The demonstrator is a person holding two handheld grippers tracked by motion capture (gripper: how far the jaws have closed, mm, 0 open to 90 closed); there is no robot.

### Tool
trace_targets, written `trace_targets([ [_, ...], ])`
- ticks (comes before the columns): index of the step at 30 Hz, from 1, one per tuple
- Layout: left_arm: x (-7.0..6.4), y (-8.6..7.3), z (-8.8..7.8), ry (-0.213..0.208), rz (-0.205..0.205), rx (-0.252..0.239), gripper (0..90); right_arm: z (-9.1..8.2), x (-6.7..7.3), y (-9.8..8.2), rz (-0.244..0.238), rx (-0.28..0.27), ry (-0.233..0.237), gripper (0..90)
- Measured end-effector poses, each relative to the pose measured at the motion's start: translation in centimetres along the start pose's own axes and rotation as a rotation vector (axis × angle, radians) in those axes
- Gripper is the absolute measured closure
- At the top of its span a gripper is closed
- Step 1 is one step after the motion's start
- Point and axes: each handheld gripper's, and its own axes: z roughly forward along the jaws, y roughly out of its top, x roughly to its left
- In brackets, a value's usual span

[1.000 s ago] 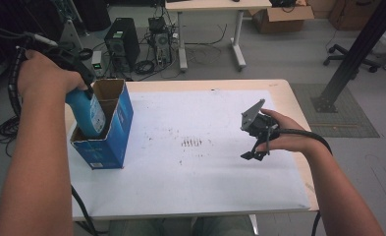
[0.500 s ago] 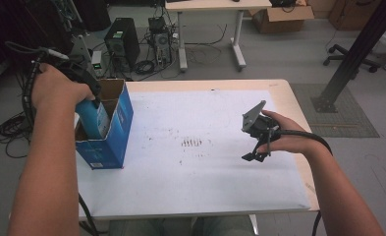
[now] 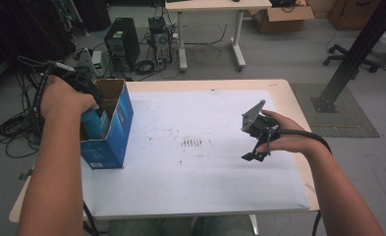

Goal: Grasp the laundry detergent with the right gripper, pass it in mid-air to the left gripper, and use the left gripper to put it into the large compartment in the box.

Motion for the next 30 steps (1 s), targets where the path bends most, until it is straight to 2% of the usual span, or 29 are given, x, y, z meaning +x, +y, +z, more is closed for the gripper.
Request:
trace_targets([
  [23, 0.3, 0.2, 4.6, -0.010, 0.015, 0.045, 38.0, 0.6, 0.0, -0.4, 0.017, 0.006, 0.008, 3.2],
  [30, 0.3, 0.3, 5.5, -0.013, 0.016, 0.057, 38.0, 0.7, -0.1, -0.5, 0.018, 0.008, 0.012, 3.3],
])
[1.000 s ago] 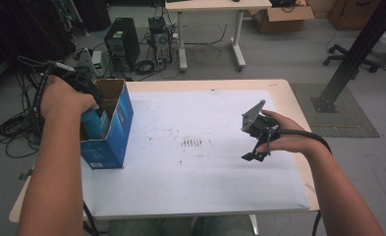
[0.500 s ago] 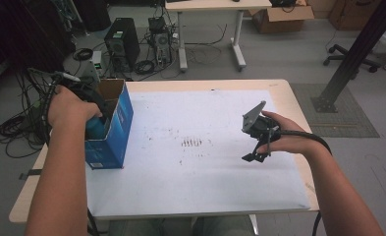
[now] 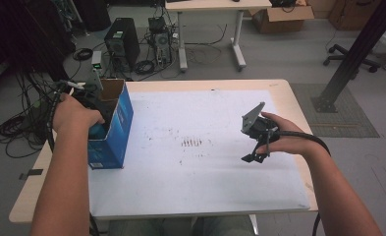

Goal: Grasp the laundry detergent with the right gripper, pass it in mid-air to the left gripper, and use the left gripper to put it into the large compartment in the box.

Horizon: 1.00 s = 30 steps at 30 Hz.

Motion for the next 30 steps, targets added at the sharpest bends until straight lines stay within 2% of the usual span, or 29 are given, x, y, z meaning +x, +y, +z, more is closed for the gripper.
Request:
trace_targets([
  [23, -0.07, -0.04, 0.27, 0.005, 0.003, 0.005, 37.6, -0.24, 0.12, -0.39, 0.010, -0.008, -0.002, 3.3],
  [30, 0.20, -0.20, 0.33, -0.013, -0.008, -0.001, 34.6, -0.35, 0.20, -0.48, 0.015, -0.006, -0.010, 3.4],
])
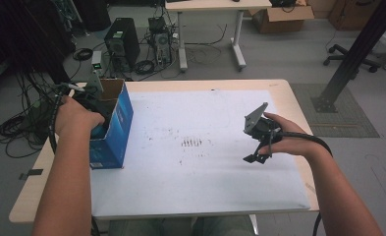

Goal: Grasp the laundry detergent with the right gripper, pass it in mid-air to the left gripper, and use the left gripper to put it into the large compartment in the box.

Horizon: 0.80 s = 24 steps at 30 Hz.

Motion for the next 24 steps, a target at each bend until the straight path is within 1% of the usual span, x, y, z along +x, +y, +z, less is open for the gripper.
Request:
trace_targets([
  [2, 0.0, 0.0, 0.0, -0.003, 0.000, -0.008, 32.8, 0.0, 0.0, 0.1, -0.003, 0.001, 0.002, 3.3],
  [5, 0.0, -0.1, 0.0, -0.006, 0.003, -0.005, 31.1, 0.0, 0.1, 0.2, -0.003, 0.000, 0.003, 3.3],
  [9, -0.2, 0.0, -0.2, 0.002, 0.013, 0.000, 30.5, 0.1, 0.1, 0.2, -0.006, 0.001, 0.004, 3.4],
  [14, -0.3, -0.2, -0.8, 0.007, 0.004, -0.006, 30.3, 0.1, 0.1, 0.2, -0.006, -0.003, 0.003, 3.3],
  [16, -0.4, -0.2, -1.1, 0.009, 0.006, -0.008, 28.9, 0.0, 0.1, 0.2, -0.007, -0.003, 0.002, 3.4],
  [18, -0.7, -0.3, -1.5, 0.017, 0.013, -0.010, 28.6, 0.0, 0.0, 0.2, -0.008, -0.006, 0.002, 3.3],
  [21, -0.9, -0.5, -1.9, 0.050, 0.015, -0.014, 25.7, -0.2, 0.1, 0.3, -0.010, -0.010, -0.001, 3.2],
  [24, -1.0, -0.6, -2.4, 0.060, 0.015, -0.021, 23.0, -0.3, 0.1, 0.4, -0.015, -0.013, 0.000, 3.3],
])
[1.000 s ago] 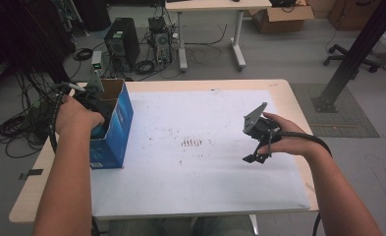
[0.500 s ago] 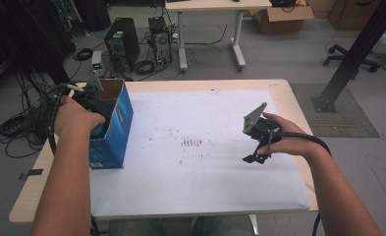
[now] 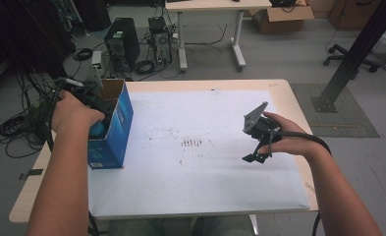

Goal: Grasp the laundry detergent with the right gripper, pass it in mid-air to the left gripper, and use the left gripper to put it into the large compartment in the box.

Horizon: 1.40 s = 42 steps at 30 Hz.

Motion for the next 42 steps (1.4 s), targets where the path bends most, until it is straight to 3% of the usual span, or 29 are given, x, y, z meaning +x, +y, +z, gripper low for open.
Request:
trace_targets([
  [2, -0.1, -0.1, -0.4, 0.017, -0.008, -0.003, 19.6, -0.1, 0.0, 0.0, 0.001, -0.002, -0.002, 3.3],
  [13, -0.6, -0.7, -2.3, -0.003, 0.013, -0.040, 17.0, -0.5, 0.2, 0.0, -0.004, -0.012, -0.009, 3.3],
  [18, -0.9, -0.9, -3.2, -0.023, 0.023, -0.051, 11.3, -0.8, 0.3, 0.0, -0.005, -0.015, -0.012, 3.3],
  [28, -1.1, -1.4, -4.3, -0.021, 0.019, -0.072, 8.7, -1.3, 0.3, 0.2, -0.014, -0.021, -0.017, 3.3],
  [35, -1.8, -1.9, -6.0, -0.015, 0.047, -0.088, 3.8, -1.8, 0.2, 0.5, -0.022, -0.028, -0.022, 3.3],
  [42, -3.5, -2.4, -8.8, -0.012, 0.114, -0.107, 0.3, -2.4, 0.1, 0.7, -0.028, -0.032, -0.030, 3.3],
])
